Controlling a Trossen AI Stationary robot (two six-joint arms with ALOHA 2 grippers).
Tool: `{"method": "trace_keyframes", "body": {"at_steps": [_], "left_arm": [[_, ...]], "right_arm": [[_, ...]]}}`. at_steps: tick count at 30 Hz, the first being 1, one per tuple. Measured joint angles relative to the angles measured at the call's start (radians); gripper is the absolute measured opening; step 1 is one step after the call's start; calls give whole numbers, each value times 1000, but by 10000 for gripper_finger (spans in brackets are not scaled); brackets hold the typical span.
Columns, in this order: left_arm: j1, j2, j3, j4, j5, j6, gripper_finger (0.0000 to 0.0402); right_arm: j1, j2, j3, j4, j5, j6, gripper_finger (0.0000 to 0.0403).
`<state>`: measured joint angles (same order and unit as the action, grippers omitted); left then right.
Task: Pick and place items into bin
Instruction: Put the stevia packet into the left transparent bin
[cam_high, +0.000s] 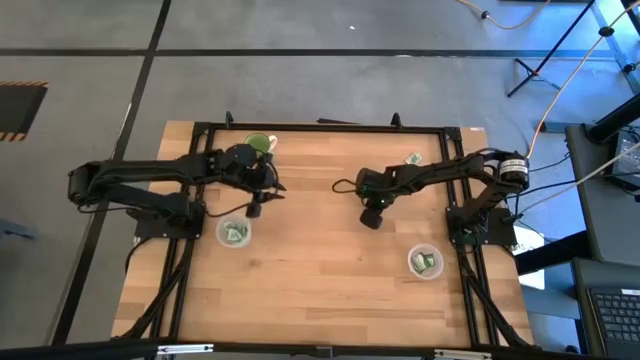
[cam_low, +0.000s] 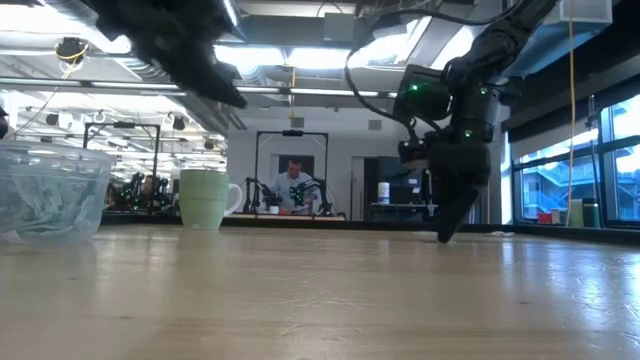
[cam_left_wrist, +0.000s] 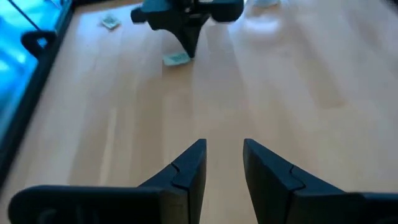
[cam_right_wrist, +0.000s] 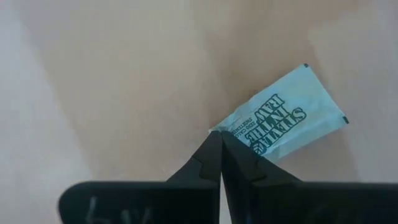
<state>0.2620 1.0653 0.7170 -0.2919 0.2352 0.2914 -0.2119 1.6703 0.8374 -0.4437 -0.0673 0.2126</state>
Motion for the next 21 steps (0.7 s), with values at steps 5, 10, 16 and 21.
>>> {"method": "trace_keyframes", "body": {"at_steps": [5,10,16,21], "left_arm": [[-41,148,0,132,-111,231,100],[-84,325,0,289,-167,428,100],[-128,511,1,531,-282,522,100],[-163,633,1,654,-402,619,100]], "right_arm": [[1,2,0,92,-160,-118,10],[9,28,0,113,-198,-245,10],[12,121,7,193,-295,-273,10],[15,167,8,281,-373,-273,10]]}}
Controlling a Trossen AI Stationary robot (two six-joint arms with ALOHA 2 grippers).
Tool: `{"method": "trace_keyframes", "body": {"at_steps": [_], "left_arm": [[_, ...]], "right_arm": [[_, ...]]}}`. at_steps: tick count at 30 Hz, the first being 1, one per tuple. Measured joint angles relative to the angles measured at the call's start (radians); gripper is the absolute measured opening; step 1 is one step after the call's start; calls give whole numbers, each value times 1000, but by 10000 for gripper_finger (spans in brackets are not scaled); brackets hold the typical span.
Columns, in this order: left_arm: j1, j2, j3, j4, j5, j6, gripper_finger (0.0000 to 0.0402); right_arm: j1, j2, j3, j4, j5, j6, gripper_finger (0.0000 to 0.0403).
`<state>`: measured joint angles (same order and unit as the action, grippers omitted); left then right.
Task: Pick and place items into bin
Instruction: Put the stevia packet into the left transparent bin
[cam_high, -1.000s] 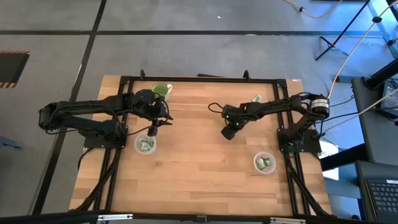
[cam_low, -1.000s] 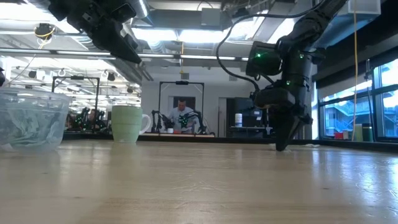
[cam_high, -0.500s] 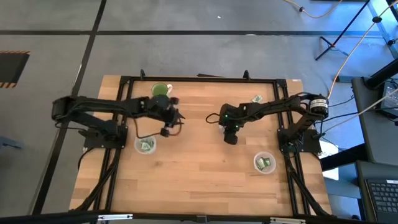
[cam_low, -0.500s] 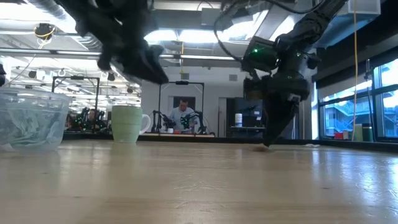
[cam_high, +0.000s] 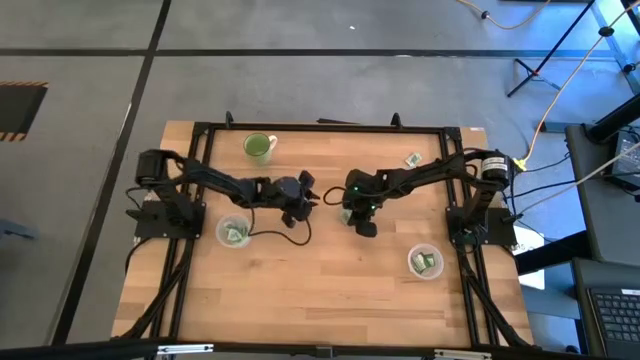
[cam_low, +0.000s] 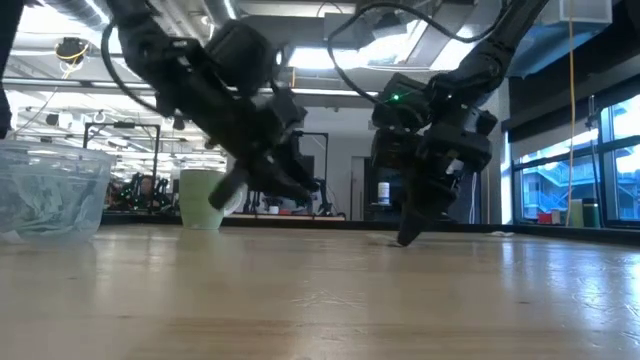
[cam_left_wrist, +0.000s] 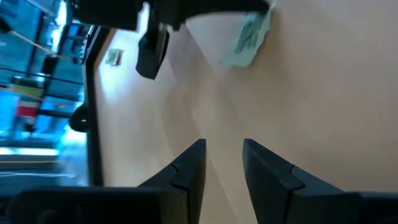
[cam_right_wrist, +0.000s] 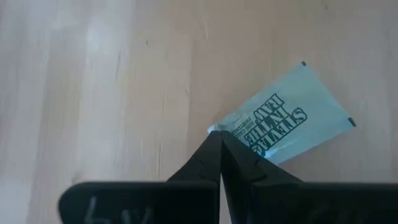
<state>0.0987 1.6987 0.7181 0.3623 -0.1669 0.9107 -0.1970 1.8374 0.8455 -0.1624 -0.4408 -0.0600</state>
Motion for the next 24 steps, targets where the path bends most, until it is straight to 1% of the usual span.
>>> {"method": "trace_keyframes", "body": {"at_steps": [4,6,8,13,17,24], "left_arm": [[-25,75,0,69,-103,78,100],[-32,92,0,78,-143,78,100],[-35,95,0,86,-160,60,100],[-33,72,0,96,-152,12,100],[-33,47,0,84,-143,17,100],[-33,48,0,79,-118,26,100]], "right_arm": [[3,2,-4,41,0,-3,10],[3,-3,-6,46,12,3,6],[3,-10,-6,48,13,4,3],[5,-17,-6,60,20,29,2],[5,-17,-6,65,21,29,2],[5,-17,-6,68,20,29,1]]}}
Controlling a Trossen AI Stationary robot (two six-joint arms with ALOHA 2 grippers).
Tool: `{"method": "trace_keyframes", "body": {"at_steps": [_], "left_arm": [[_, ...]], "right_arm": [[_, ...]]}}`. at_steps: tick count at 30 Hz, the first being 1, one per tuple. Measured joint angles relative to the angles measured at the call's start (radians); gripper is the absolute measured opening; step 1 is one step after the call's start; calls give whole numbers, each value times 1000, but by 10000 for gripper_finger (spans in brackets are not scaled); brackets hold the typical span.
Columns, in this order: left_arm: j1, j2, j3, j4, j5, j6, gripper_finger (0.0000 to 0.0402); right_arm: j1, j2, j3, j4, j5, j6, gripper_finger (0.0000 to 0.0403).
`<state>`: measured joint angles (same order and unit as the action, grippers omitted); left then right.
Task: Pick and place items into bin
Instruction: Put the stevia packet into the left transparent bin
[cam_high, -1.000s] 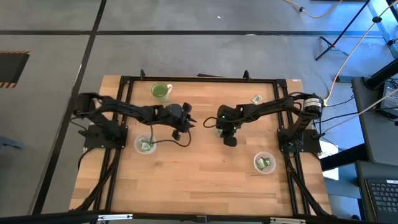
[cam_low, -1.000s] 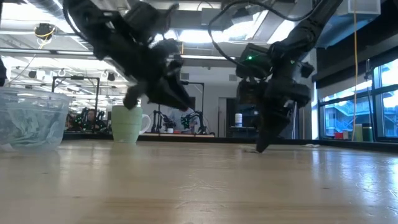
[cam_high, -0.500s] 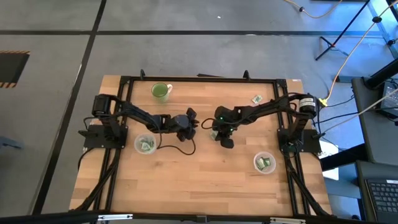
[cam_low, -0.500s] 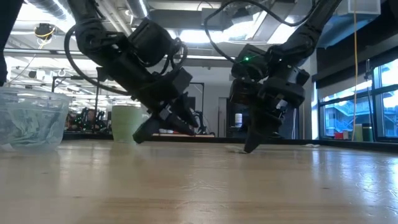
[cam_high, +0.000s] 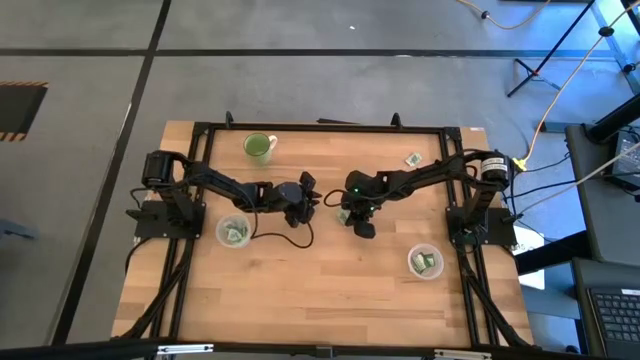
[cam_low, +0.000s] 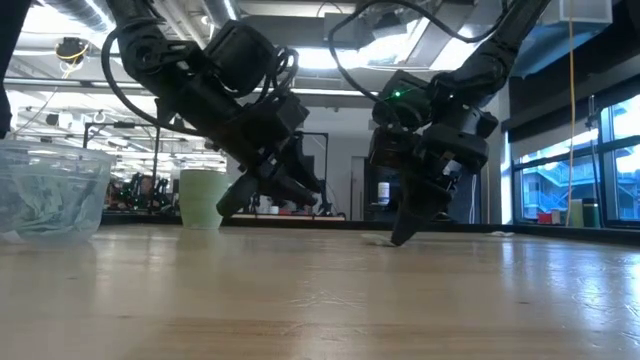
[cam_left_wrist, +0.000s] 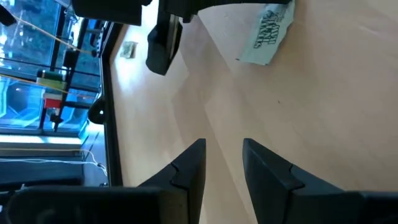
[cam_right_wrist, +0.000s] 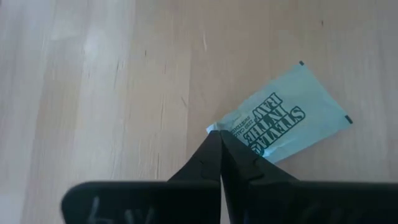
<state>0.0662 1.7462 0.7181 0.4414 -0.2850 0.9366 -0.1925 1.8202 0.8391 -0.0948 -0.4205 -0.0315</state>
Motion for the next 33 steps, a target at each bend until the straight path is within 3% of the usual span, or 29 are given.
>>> {"method": "trace_keyframes", "body": {"at_steps": [7,16,25,33], "left_arm": [[0,0,0,4,25,30,100],[0,9,0,5,155,259,111],[-14,87,1,84,127,381,111],[-26,183,73,118,62,488,112]], "right_arm": [[6,-1,1,21,43,-35,0],[20,3,-2,83,20,-53,0],[23,3,-2,98,-7,-25,0],[34,3,-2,100,-14,-22,0]]}}
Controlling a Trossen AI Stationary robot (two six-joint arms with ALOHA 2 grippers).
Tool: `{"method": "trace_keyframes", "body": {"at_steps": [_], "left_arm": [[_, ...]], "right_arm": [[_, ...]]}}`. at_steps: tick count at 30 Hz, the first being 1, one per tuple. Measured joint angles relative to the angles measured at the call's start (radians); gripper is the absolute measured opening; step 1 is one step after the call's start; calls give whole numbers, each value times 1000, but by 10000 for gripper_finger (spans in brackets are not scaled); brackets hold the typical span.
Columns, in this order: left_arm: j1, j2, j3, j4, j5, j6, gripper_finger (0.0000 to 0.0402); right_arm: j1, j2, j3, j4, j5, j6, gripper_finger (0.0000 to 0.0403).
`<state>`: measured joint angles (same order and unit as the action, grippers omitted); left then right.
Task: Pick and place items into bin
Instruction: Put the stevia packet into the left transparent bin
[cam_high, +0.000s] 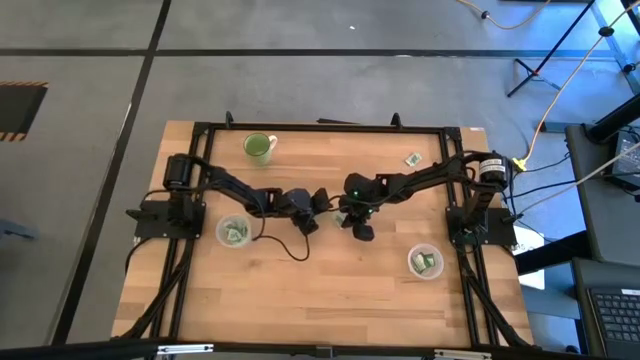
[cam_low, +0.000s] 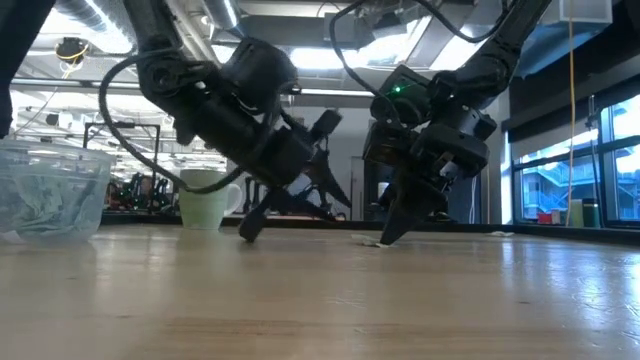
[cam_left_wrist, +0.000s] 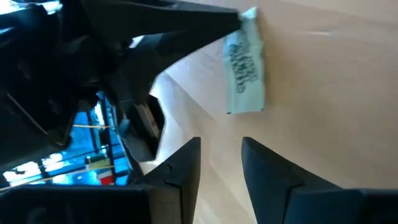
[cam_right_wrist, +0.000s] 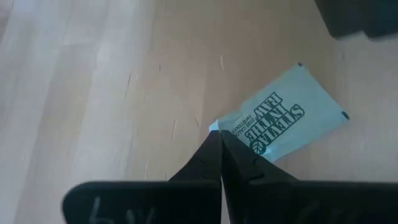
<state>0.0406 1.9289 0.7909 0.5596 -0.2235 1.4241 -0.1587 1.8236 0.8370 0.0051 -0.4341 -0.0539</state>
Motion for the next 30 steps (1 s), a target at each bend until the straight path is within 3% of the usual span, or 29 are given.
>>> {"method": "trace_keyframes", "body": {"at_steps": [10,19,22,27,30], "left_arm": [[0,23,32,-33,-1,45,112],[-2,24,31,-54,114,56,112],[0,24,39,-83,150,5,111],[-1,25,109,-282,158,-120,111],[4,26,125,-295,172,-153,111]], "right_arm": [[9,-1,1,0,-4,-6,0],[9,-2,2,-2,-13,-26,0],[9,-2,2,-2,-13,-26,0],[9,-2,2,-2,-13,-29,0],[9,-3,2,-2,-13,-28,0]]}}
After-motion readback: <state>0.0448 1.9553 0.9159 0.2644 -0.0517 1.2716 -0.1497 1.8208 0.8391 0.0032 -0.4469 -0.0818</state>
